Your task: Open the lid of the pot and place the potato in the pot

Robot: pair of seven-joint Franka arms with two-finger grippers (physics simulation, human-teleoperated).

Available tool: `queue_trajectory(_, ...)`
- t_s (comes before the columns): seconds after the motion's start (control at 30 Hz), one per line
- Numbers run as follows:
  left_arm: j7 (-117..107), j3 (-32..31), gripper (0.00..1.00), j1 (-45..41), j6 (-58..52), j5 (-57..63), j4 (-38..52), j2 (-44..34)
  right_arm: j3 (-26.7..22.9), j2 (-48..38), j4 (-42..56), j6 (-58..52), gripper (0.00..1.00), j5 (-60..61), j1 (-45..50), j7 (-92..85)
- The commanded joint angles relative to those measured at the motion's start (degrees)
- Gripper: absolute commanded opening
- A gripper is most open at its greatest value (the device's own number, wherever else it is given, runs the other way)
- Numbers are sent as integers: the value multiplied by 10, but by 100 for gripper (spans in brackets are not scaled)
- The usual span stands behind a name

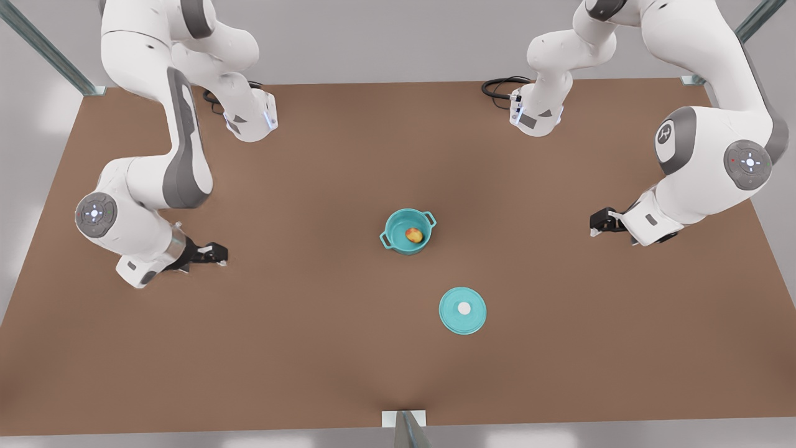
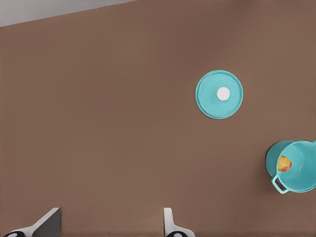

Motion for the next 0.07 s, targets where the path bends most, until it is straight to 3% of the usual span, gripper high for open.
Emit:
queue_trajectory(0.0, 5, -1, 100, 0, 0, 0, 0, -1, -4, -33, -50, -67, 100, -14, -1, -119)
queue_trajectory(0.03, 5, -1, 100, 0, 0, 0, 0, -1, -13, -32, -51, -67, 100, -14, -2, -119)
